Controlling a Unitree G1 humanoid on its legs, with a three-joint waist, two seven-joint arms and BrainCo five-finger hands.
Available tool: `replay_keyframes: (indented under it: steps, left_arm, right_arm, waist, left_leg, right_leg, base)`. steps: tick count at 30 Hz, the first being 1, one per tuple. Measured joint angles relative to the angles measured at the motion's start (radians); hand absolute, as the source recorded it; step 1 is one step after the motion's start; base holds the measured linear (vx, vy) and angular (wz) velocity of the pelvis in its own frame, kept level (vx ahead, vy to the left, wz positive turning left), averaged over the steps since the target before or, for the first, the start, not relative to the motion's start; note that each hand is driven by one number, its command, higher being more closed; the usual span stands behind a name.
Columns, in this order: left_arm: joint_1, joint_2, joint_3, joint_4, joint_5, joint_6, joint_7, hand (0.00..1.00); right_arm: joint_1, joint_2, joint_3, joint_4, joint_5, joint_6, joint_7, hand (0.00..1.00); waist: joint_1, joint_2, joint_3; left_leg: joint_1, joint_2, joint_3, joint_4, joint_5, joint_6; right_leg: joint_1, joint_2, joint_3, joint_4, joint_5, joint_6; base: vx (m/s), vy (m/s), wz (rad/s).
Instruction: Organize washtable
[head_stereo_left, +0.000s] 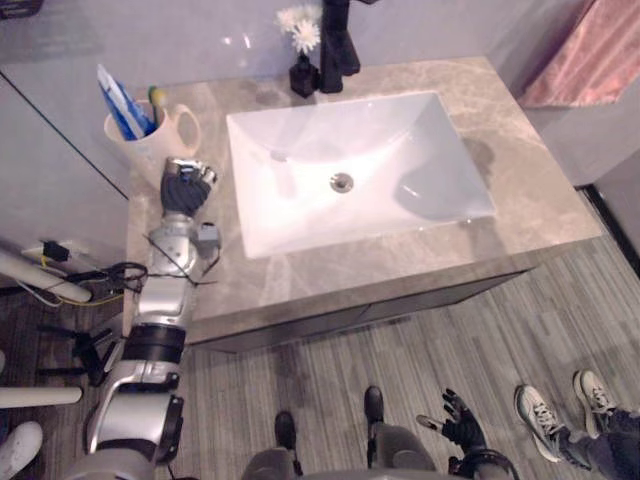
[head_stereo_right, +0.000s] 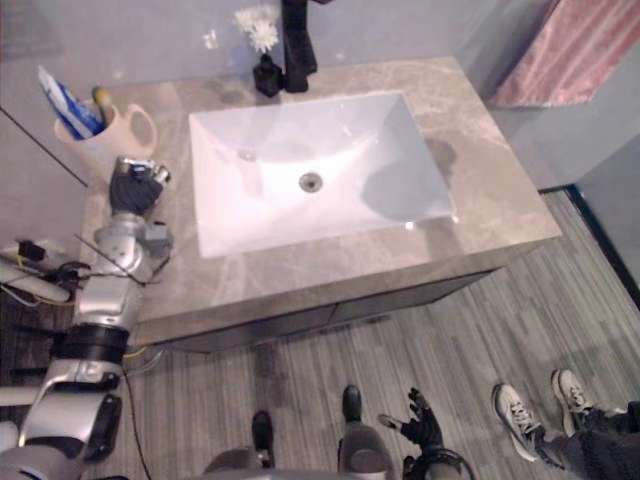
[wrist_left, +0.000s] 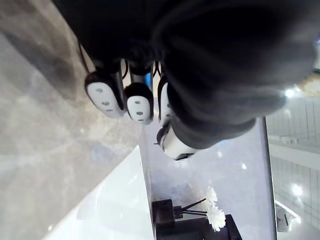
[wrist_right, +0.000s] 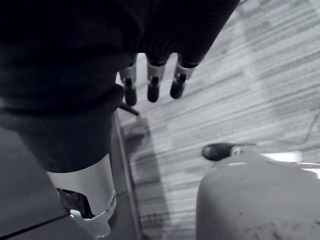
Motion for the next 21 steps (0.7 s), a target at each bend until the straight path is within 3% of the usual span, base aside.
replay_keyframes:
  steps: [4, 15, 21]
  left_arm:
    - [-0.031, 0.0, -0.002, 0.019, 0.001, 0.0, -0.001, 1.0]
    - [-0.093, 0.001, -0.005, 0.05, 0.001, 0.0, 0.002, 1.0]
    - [-0.03, -0.067, -0.061, -0.147, 0.0, -0.013, 0.02, 1.0]
  right_arm:
    - [0.002, -0.002, 0.002, -0.035, -0.003, -0.003, 0.0, 0.0]
    - [0.009, -0.005, 0.012, -0.038, -0.007, -0.006, 0.0, 0.0]
    - [0.01, -0.007, 0.027, -0.038, -0.007, -0.005, 0.002, 0.0]
  waist:
    - [-0.017, -0.001, 0.003]
    - [-0.018, -0.005, 0.024]
    - [-0.018, -0.004, 0.024]
  left_leg:
    - [-0.009, -0.001, -0.001, 0.01, -0.006, 0.002]
    - [-0.032, 0.009, -0.008, 0.076, -0.039, 0.006]
    - [-0.024, 0.004, -0.046, 0.089, -0.039, 0.006]
  right_leg:
    - [-0.011, -0.001, 0.014, 0.004, 0.0, 0.0]
    - [-0.011, -0.002, 0.038, 0.019, 0.0, 0.0]
    - [0.023, -0.002, 0.031, 0.017, 0.0, -0.001]
  base:
    - [0.02, 0.006, 0.0]
    - [-0.02, -0.008, 0.01]
    - [-0.01, 0.001, 0.19]
